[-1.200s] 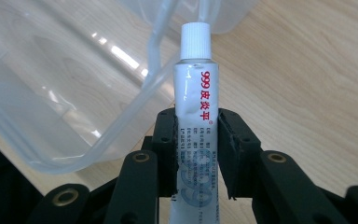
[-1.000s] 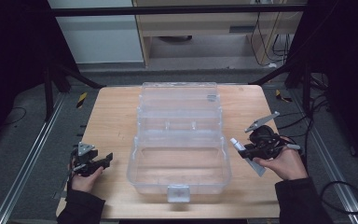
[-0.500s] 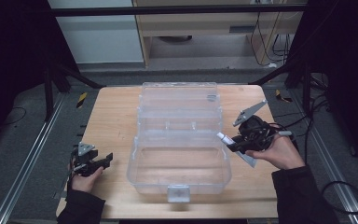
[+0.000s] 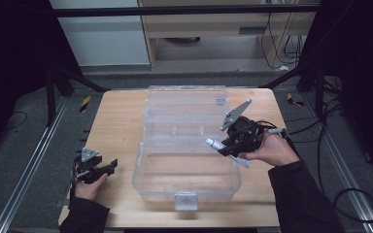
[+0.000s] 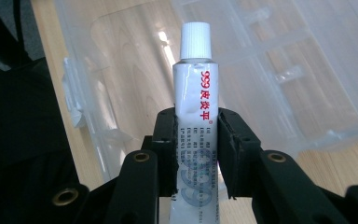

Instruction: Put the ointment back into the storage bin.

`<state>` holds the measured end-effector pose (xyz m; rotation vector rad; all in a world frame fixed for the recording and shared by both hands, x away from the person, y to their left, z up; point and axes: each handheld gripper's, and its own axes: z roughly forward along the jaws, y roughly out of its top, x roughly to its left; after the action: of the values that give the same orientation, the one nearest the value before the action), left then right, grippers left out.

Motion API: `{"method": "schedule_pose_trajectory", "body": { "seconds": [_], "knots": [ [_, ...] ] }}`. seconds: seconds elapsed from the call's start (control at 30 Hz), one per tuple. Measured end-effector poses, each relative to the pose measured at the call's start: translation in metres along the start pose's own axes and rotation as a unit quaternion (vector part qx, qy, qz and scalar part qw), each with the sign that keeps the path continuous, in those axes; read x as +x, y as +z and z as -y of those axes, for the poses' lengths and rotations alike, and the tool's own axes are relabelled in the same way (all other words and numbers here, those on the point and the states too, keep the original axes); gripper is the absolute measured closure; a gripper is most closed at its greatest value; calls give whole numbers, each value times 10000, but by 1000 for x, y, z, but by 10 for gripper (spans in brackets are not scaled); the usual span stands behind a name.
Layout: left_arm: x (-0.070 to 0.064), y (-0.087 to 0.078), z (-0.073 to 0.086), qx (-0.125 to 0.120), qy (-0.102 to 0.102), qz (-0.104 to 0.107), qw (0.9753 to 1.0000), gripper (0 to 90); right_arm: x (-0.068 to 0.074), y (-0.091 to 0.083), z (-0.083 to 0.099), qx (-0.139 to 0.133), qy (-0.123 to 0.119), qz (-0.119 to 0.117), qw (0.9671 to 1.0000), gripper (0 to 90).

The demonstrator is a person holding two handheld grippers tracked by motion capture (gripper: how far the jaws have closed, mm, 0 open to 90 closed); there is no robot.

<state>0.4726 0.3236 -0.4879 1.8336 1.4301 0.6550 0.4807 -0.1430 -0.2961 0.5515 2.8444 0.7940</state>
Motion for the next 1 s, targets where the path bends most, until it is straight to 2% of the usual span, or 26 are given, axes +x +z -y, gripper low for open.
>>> {"method": "schedule_pose_trajectory", "body": {
  "seconds": [0.3,0.57,0.77,1.0],
  "knots": [
    [0,0,0,-1,-3,4,10000,323,3,22,-17,249,-503,-320,9979,697],
    [0,0,0,2,-2,7,10000,324,9,46,-19,445,-935,-593,9929,697],
    [0,0,0,-3,-5,8,10000,324,14,60,-19,582,-1125,-751,9891,697],
    [0,0,0,2,-2,7,10000,325,16,78,-12,792,-1258,-826,9854,697]
  ]
}}
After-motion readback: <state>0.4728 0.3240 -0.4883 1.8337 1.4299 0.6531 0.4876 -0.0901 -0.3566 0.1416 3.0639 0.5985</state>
